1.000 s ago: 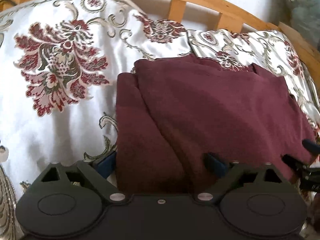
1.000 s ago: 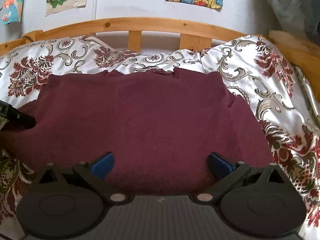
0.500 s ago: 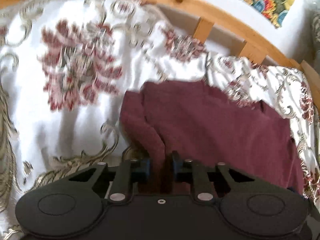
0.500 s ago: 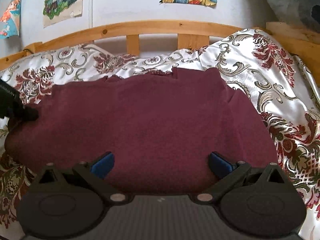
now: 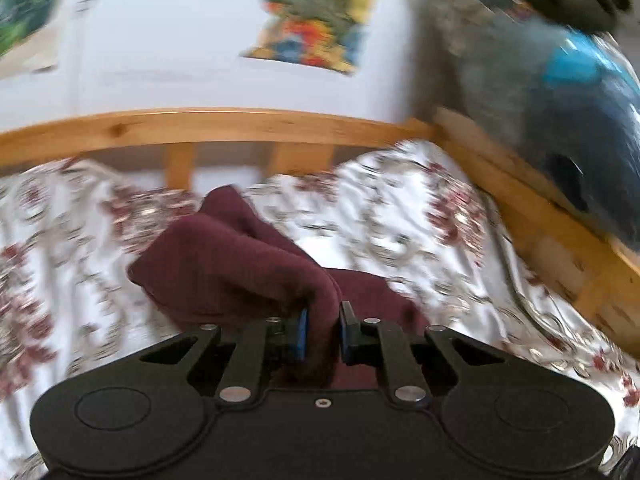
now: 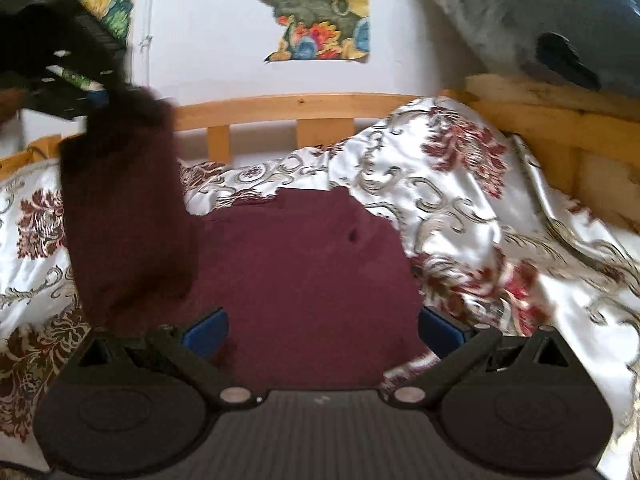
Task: Fold small clothes
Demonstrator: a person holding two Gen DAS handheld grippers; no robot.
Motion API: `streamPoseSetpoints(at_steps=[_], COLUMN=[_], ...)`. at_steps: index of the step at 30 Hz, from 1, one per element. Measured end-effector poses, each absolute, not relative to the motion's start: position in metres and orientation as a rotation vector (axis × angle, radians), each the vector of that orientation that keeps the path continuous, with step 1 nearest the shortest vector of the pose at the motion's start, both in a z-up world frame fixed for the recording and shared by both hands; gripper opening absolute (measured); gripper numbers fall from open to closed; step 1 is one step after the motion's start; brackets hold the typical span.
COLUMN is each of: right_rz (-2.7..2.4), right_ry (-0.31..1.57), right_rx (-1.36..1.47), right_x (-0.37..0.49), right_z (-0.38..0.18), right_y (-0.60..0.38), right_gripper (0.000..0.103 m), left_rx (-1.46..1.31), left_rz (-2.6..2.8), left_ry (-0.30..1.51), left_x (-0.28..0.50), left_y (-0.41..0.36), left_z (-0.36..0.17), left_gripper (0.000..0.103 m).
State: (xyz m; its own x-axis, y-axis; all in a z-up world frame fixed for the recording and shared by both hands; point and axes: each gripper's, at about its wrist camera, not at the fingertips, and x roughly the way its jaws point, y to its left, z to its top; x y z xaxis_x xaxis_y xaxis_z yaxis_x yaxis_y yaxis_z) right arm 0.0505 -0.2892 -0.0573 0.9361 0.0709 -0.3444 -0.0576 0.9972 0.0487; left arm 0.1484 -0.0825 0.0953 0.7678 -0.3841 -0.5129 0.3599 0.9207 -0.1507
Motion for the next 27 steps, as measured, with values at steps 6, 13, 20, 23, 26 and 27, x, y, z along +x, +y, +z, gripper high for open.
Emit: streamPoseSetpoints(at_steps=[6,13,20,23,26,27], right_rz=[0.062,0.061,0.038,0.030,0.035,0.038], right_ry=[0.402,0.449,0.470,0.463,0.459,0.458], right_rx=[0.071,0.104,0.077,0.072,0.064,0.066], right_x=[0.039,0.031,0.032,0.031,0.031,0.031], right_z=[-0.072,-0.083,-0.086,-0.087,-0.086,-0.086], right_y=[-0.311,-0.322,-0.316,-0.312,-0.309,-0.309], right_gripper=[0.103,0.103,0.103,0.103,0.103,0.103], left_rx=[0.019,0.031,-0.125,-0.080,-0.082,-0.077], left_rz=[-0.512,-0.560,-0.738,-0.741,-0.712,-0.709], left_ry=[0.646,0.778,0.732,0.673,0.649,0.647], left_x=[0.155,0.161,0.142,0.124,0.112,0.109], left_y=[-0.154,-0.181,-0.158,-0.144,-0.118,-0.108], left_z=[0.066,0.025,0.049,0.058,0.061,0.061], left_gripper=[0.016,0.021,0.061,0.075,0.088,0.090])
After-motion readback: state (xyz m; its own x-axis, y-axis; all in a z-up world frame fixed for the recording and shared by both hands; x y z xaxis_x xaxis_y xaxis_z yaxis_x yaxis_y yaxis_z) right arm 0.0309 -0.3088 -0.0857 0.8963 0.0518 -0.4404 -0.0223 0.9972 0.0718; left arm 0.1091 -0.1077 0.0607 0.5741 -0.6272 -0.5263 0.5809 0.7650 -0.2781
